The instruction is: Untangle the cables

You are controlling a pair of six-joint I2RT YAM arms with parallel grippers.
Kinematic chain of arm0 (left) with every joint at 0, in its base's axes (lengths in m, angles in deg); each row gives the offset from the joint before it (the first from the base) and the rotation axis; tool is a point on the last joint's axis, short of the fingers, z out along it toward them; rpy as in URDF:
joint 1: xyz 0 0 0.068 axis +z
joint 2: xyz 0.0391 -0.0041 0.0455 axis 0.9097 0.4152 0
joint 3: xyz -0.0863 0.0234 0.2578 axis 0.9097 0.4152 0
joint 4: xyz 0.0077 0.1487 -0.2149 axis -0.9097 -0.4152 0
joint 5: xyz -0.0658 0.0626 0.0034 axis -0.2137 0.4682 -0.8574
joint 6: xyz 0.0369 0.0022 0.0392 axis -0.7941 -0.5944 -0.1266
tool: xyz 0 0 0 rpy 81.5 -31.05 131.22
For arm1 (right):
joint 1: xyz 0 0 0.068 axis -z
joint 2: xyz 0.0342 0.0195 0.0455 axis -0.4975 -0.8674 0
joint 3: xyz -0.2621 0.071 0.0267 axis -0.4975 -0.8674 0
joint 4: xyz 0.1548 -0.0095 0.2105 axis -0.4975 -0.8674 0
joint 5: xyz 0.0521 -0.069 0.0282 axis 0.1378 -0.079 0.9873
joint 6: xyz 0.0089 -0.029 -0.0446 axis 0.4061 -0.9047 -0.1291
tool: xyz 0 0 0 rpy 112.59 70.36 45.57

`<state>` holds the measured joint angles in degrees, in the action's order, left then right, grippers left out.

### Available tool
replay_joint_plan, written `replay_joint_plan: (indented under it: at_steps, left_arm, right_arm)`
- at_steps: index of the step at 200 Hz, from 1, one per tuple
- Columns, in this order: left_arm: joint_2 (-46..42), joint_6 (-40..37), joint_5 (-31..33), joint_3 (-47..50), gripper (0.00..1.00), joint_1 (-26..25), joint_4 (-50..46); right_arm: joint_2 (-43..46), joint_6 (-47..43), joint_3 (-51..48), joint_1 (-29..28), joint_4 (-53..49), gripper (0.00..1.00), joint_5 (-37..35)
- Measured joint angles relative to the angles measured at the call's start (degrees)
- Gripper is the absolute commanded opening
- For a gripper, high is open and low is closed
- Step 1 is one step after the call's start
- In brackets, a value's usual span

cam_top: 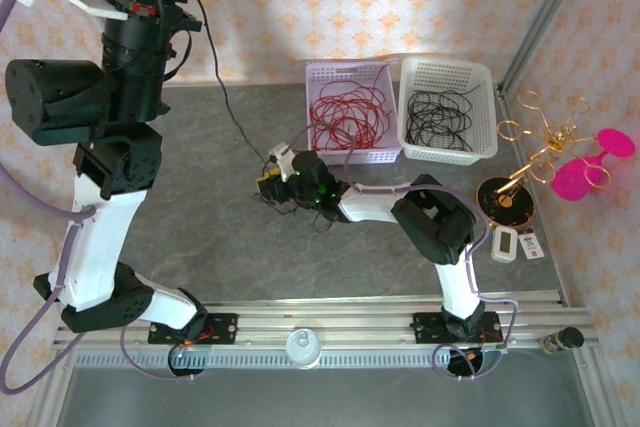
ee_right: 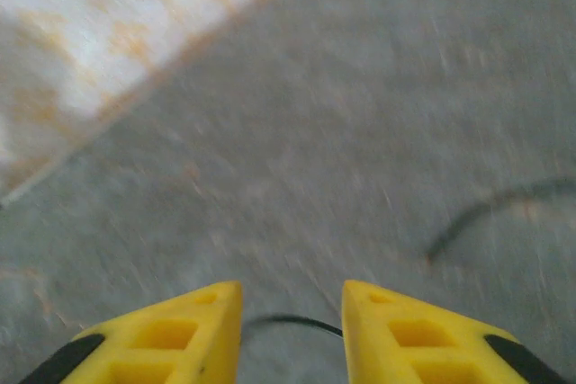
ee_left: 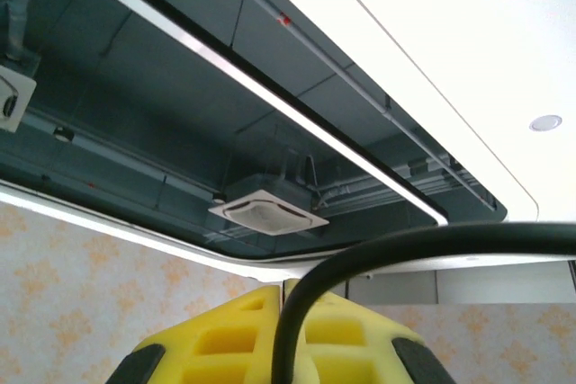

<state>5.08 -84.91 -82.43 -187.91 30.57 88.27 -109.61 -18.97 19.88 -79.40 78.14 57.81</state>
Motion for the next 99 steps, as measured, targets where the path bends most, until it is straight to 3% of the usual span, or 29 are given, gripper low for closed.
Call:
replay_joint_plan:
  at_steps: [38,68,99]
  left_arm:
    - [1.3,-2.7,1.5,-2.4,0.00,0.0,-0.7]
    - [1.8,-4.1,2.5,-2.4,0.00,0.0,-1.2]
    - [1.9,-4.5,3.0,-2.5,0.00,0.0,-1.6]
  right_arm:
    - [-0.3,4.5,-4.7,0.9,-9.3,0.27,-5.7]
    - [1.3,8.6,-9.5,3.1,-5.5,0.22,-7.2]
    - [7.1,9.5,-17.9,5.1,-1.9,0.25,-6.8]
